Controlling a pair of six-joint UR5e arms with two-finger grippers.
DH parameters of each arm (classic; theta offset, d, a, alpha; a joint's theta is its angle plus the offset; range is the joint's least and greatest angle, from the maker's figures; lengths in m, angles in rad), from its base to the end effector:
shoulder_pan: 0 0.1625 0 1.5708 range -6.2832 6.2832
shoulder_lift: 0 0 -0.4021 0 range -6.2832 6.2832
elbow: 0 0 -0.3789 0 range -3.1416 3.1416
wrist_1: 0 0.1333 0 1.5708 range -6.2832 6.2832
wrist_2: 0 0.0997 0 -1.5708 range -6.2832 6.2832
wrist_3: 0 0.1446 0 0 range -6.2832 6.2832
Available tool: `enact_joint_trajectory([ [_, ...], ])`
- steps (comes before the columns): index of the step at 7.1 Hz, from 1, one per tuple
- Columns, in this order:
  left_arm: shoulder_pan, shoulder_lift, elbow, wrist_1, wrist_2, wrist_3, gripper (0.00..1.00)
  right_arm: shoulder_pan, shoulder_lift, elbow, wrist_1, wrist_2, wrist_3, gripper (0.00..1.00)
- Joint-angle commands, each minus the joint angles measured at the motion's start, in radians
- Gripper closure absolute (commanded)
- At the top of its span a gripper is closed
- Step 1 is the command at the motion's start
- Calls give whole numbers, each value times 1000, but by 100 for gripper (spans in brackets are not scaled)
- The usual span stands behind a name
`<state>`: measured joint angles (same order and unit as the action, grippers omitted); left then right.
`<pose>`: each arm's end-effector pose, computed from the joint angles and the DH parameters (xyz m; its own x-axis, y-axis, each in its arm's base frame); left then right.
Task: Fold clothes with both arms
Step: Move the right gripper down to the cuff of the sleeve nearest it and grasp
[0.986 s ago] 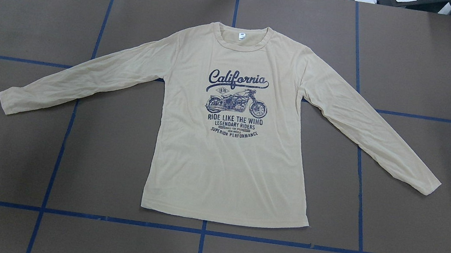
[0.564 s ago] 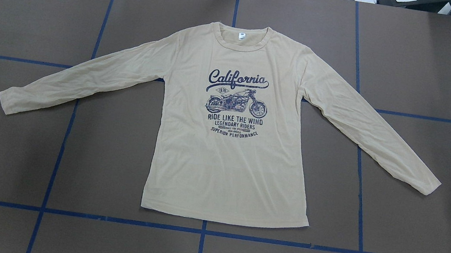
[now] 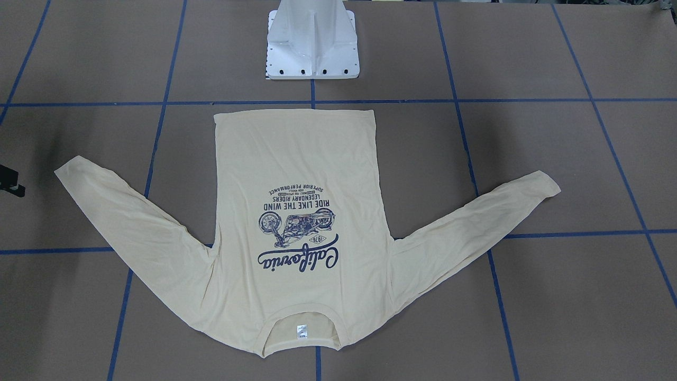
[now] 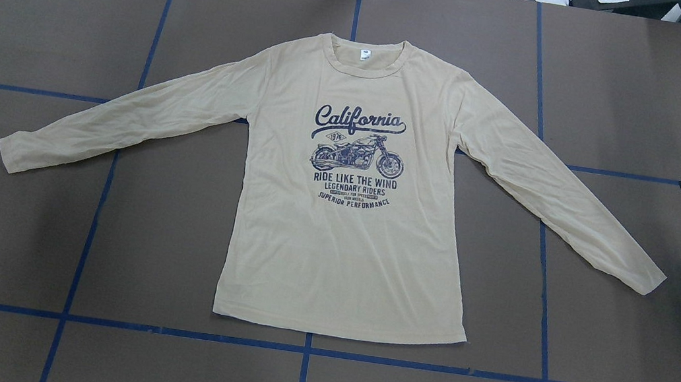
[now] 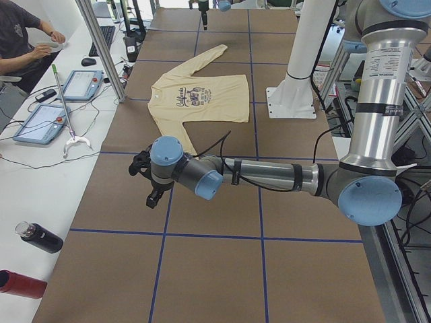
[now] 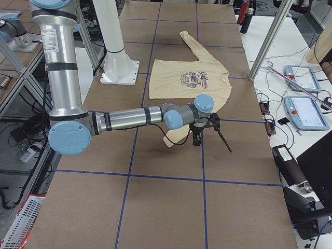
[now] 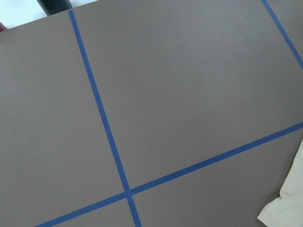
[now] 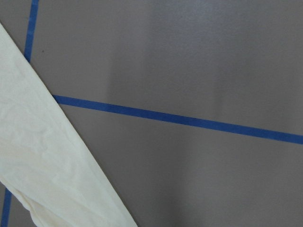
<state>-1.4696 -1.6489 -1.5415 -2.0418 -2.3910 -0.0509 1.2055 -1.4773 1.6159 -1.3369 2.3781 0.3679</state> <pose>0.0277 -0.5453 0.5810 0.6455 0.3858 -0.6591 -0.0549 0.8842 0.4638 -0.1667 -0.5166 0.5673 0.6346 -0.1467 0.7587 0.1120 0.9889 0.0976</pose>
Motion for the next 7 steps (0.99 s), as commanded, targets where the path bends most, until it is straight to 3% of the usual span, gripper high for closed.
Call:
enact_joint_trajectory([
  [1, 9, 7, 4, -11, 0, -1, 0, -104, -36, 1, 220, -55, 275, 1],
  [2, 9, 8, 6, -11, 1, 0, 0, -168, -87, 2, 383, -113, 430, 1],
  [4, 9, 8, 4, -14, 0, -1, 0, -230, -144, 44, 390, -126, 564, 0],
  [5, 9, 9, 0, -14, 0, -1, 0, -257, -231, 106, 390, -178, 565, 0],
  [7, 9, 9, -3, -14, 0, -6, 0, -297, -267, 108, 389, -227, 565, 0],
])
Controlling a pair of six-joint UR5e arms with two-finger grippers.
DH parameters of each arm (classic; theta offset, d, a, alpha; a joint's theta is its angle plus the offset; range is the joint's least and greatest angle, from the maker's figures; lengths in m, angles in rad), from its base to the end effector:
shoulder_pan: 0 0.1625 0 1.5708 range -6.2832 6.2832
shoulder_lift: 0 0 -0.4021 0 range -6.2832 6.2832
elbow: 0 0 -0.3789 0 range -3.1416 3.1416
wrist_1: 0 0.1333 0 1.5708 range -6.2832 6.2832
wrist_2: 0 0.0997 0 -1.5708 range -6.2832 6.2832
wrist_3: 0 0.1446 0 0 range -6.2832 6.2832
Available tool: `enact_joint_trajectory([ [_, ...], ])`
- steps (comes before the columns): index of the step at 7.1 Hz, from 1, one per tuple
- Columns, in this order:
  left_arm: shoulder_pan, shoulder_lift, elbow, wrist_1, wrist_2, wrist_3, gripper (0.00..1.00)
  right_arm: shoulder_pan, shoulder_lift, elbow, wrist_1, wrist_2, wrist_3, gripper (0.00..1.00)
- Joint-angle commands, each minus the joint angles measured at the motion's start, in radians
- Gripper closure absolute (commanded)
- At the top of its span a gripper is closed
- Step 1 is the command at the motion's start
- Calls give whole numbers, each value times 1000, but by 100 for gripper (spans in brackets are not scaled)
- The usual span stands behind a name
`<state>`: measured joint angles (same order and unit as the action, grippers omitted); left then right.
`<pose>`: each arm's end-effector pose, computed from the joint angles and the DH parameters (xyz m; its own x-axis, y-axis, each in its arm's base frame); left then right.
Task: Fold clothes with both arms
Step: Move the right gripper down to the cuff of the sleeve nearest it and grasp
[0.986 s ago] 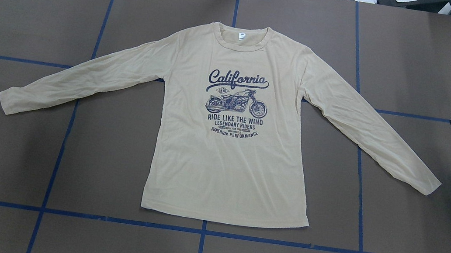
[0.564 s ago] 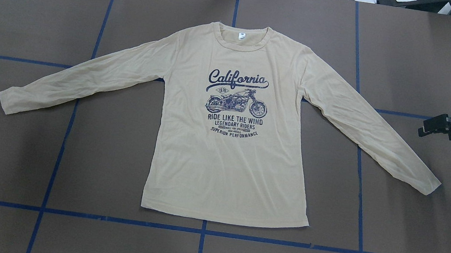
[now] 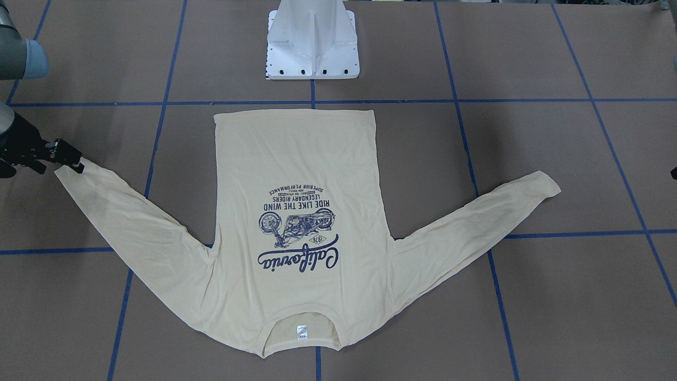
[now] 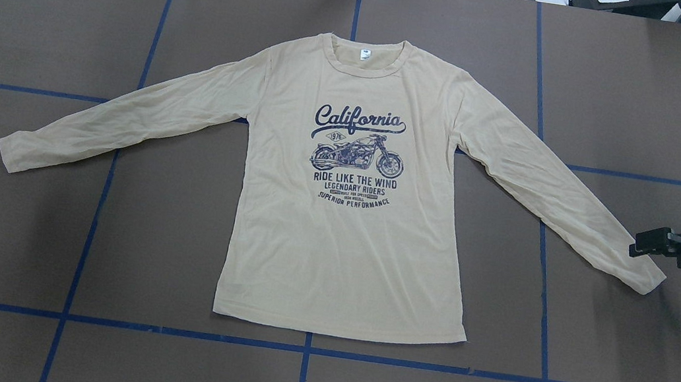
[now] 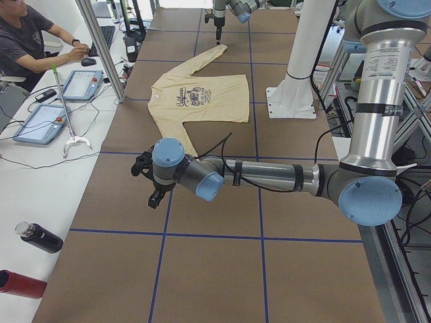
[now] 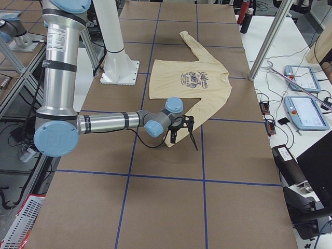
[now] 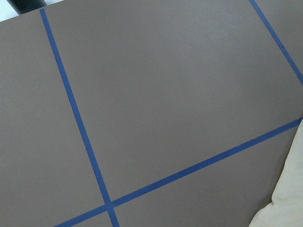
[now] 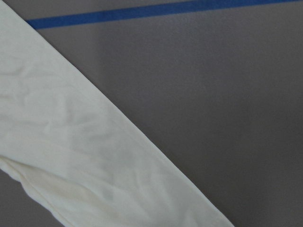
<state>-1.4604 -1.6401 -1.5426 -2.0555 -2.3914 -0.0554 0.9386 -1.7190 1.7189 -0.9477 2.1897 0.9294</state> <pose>0.0324 -0.5419 0.5833 0.6415 0.3918 -0.6596 -0.0599 0.8827 0.4661 -0.2374 -0.4077 0.5977 0.6580 0.0736 0.7494 -0.0791 0.9965 -0.0284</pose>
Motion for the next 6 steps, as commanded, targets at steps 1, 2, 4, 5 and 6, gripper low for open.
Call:
enact_joint_trajectory([
  [1, 0, 0, -4, 0, 0, -1, 0, -52, -24, -1, 0, -56, 3, 0],
  [2, 0, 0, -4, 0, 0, -3, 0, -66, -18, -1, -2, -57, 3, 0],
  [4, 0, -1, -1, 0, 0, -3, 0, -87, 2, -27, -2, -64, 3, 1],
  [5, 0, -1, -1, 0, 0, -3, 0, -87, 1, -36, -2, -67, 3, 1],
  [6, 0, -1, -2, 0, 0, -3, 0, -87, -1, -48, -2, -68, 3, 1],
])
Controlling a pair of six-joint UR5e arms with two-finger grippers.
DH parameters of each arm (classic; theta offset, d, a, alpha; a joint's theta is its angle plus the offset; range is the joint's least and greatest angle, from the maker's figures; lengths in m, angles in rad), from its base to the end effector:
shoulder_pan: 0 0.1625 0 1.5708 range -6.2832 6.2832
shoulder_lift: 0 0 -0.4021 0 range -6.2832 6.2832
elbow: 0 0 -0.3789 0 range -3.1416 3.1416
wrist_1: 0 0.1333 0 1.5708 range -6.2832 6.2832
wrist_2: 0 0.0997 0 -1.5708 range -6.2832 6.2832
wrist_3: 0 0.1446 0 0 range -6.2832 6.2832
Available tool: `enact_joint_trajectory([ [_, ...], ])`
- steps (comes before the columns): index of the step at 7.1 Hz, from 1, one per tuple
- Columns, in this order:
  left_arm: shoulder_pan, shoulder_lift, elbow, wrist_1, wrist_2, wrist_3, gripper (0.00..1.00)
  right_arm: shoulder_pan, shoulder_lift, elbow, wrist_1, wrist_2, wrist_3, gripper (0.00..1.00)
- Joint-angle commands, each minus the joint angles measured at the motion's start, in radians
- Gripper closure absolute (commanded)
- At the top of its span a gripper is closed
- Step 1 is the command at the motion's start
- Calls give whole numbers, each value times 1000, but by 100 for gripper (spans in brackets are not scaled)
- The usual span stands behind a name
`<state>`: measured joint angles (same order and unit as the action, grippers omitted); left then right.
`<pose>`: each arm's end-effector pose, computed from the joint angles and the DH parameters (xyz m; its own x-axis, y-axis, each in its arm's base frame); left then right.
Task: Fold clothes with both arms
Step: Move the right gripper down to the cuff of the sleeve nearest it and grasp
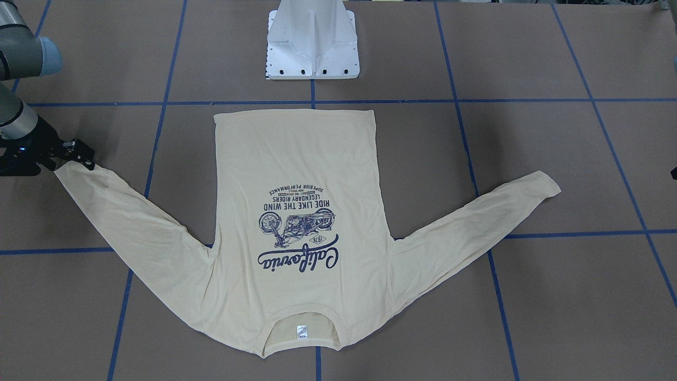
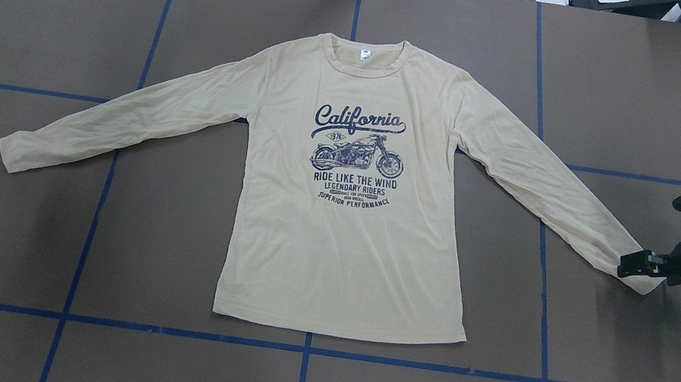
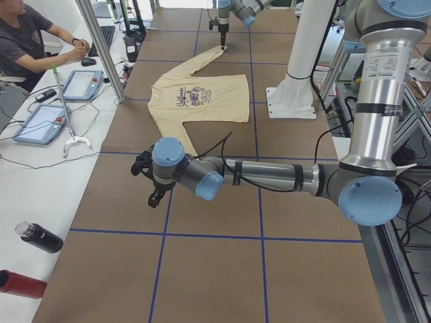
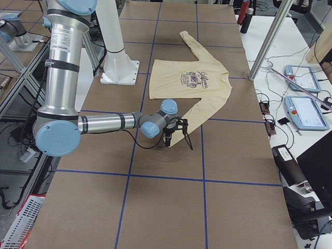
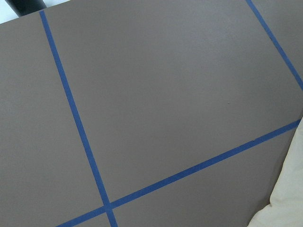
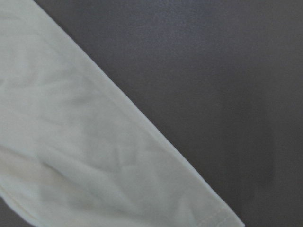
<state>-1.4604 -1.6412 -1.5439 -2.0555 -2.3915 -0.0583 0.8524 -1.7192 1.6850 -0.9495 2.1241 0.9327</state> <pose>0.0324 -0.5423 0.5820 0.6414 0.3908 -0.6602 -0.0579 0.8827 0.4663 -0.2664 -0.3919 0.6203 0.7076 0.0394 0.7056 -0.0342 0.9992 -0.0214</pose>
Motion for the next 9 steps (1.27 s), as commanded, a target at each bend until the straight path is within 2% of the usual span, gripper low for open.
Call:
enact_joint_trajectory([
  [1, 0, 0, -2, 0, 0, 0, 0, -3, -2, -21, 0, -3, -2, 1],
  [2, 0, 0, -4, 0, 0, 0, 0, -3, 1, -19, -2, -1, 3, 18],
  [3, 0, 0, -4, 0, 0, 0, 0, -3, 0, -19, 0, -1, 2, 57],
  [4, 0, 0, -2, 0, 0, 0, 0, -3, 3, -11, 0, -1, 0, 88],
  [5, 0, 0, -2, 0, 0, 0, 0, -3, 21, -4, 0, 5, 0, 100],
  [9, 0, -3, 8, 0, 0, 0, 0, -1, 64, 16, 0, 22, -2, 100],
])
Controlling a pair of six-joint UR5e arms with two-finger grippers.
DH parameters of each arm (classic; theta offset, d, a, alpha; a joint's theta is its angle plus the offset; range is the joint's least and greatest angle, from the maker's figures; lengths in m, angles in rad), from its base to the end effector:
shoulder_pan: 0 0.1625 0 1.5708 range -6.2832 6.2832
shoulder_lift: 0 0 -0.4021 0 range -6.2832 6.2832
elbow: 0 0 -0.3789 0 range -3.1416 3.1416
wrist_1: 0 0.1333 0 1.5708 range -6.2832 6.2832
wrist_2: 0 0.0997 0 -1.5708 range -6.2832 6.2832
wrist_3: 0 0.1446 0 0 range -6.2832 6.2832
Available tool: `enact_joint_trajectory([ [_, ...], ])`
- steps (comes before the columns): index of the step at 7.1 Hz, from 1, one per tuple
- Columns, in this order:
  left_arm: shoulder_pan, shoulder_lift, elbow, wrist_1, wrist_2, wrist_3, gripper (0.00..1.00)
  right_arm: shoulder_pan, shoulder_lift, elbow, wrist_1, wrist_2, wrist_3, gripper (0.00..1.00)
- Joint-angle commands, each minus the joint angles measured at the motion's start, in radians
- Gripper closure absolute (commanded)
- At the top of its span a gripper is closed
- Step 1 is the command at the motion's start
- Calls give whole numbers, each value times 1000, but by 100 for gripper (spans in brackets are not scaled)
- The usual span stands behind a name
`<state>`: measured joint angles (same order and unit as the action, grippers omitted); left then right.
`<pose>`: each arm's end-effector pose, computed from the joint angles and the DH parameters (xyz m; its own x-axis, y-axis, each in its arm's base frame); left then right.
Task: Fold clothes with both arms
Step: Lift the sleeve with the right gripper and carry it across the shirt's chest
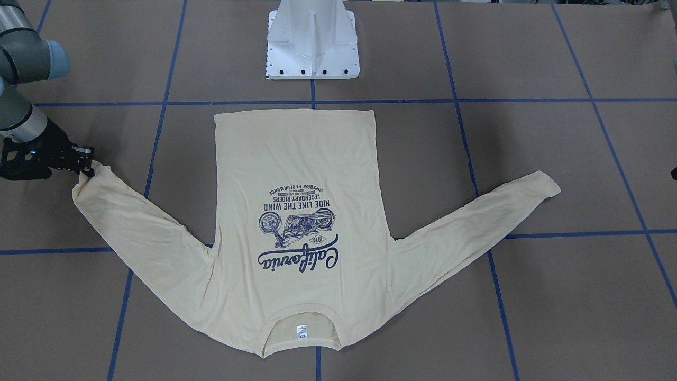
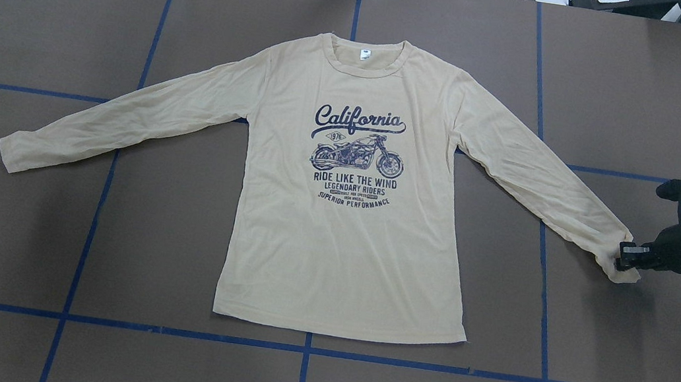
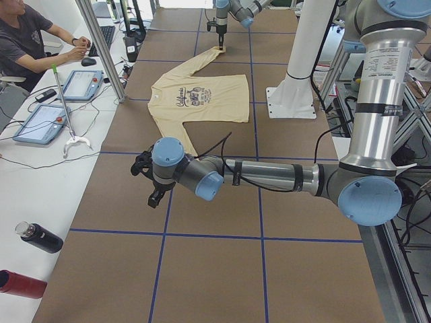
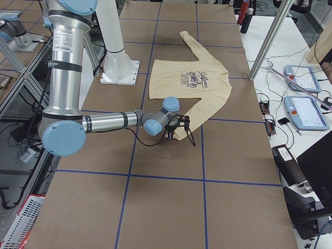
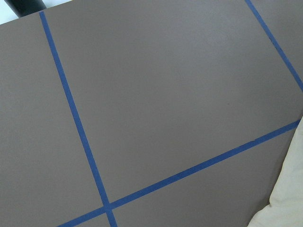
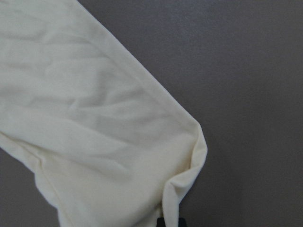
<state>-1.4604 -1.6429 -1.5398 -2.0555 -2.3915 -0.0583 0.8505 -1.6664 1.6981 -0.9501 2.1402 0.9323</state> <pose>0.0325 -0.5430 0.5832 0.6416 0.3892 -0.6610 -0.0580 0.8838 0.4642 -0.2839 -0.4074 0.5870 0.6695 0.0019 0.7428 -0.0226 0.9996 0.0178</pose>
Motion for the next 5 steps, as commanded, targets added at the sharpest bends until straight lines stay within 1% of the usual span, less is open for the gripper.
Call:
enact_joint_trajectory([
  [1, 0, -3, 6, 0, 0, 0, 0, 33, 51, 2, -1, 48, -1, 100],
  [2, 0, -5, 9, 0, 0, 0, 1, 115, 113, -1, -3, 167, -1, 100],
  [3, 0, -5, 7, 0, 0, 0, 1, 193, 185, -6, -18, 267, 0, 100],
  [4, 0, -3, 6, 0, 0, 0, 1, 223, 295, -6, -92, 303, 2, 100],
  [5, 0, -3, 9, 0, 0, 2, 1, 222, 412, -14, -193, 299, 3, 100],
])
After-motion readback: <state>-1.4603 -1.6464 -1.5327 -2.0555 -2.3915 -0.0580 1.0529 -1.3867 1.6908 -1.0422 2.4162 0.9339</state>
